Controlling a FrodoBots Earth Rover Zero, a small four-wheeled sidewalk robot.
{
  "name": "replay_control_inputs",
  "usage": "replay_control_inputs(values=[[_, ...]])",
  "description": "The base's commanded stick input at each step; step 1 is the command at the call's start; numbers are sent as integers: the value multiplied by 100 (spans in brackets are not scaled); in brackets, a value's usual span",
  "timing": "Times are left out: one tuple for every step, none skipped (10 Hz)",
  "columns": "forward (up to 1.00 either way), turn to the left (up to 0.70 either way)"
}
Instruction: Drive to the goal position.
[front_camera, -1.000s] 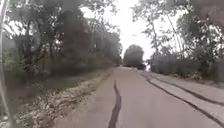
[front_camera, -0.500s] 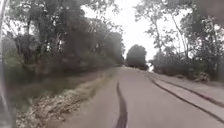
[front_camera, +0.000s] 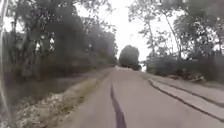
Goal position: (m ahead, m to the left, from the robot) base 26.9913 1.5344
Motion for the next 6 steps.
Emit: replay_control_inputs(values=[[70, -15], [70, 0], [70, 0], [70, 0], [70, 0], [70, 0]])
